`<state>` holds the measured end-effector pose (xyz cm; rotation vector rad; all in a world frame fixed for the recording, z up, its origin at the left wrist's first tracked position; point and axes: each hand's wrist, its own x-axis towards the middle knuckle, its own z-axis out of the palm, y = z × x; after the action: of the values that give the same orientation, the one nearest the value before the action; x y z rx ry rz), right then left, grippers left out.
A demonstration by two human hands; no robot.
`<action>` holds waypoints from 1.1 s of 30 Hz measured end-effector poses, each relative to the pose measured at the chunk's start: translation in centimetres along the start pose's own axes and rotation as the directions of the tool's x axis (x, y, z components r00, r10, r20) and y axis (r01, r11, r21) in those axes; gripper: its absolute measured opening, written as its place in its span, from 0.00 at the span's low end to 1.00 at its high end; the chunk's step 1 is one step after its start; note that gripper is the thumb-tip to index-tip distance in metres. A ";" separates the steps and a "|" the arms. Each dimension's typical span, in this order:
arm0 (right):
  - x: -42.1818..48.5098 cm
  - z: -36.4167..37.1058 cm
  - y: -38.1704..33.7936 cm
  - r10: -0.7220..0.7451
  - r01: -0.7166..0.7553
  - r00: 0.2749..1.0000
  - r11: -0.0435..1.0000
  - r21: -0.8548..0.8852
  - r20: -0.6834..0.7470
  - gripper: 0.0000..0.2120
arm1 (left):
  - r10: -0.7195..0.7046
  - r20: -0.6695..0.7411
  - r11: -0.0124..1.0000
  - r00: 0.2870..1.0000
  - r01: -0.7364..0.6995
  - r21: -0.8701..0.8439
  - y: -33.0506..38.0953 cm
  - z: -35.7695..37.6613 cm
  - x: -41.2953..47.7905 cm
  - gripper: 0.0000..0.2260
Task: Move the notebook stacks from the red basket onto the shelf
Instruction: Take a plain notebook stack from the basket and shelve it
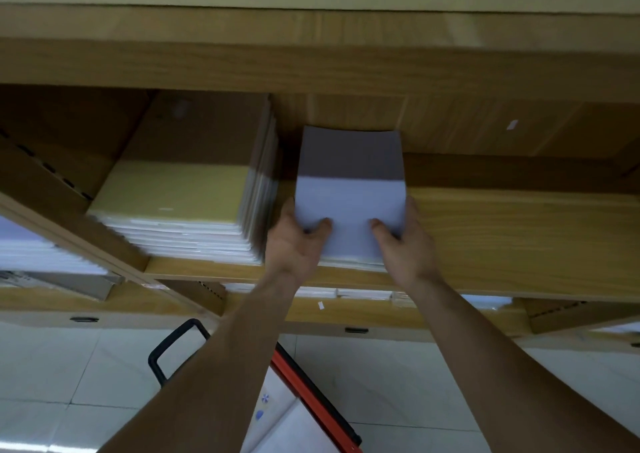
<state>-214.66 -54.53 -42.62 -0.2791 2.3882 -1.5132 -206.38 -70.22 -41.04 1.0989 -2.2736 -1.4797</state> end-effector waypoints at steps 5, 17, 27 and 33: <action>0.2 0.4 0.6 -0.030 0.029 0.998 0.999 -0.022 -0.052 0.30 | 0.081 0.048 0.995 0.996 -0.084 0.050 -0.4 -0.5 0.3 0.24; 0.0 0.9 0.8 -0.052 0.048 0.996 0.998 -0.050 -0.070 0.29 | 0.073 -0.002 0.997 0.997 -0.073 0.002 -1.1 0.0 0.2 0.26; 0.0 2.5 -0.1 -0.065 0.063 0.996 0.998 -0.031 -0.056 0.34 | 0.075 -0.035 0.997 0.997 -0.075 0.009 -1.6 -1.4 0.8 0.25; 0.6 2.3 -0.1 -0.062 0.062 0.998 0.986 -0.153 0.001 0.35 | 0.098 -0.035 0.994 0.995 -0.097 0.042 -1.8 -1.1 1.0 0.28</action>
<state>-214.39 -56.70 -43.53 -0.3878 2.5252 -1.3586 -205.65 -72.03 -42.28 1.0020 -2.3064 -1.3718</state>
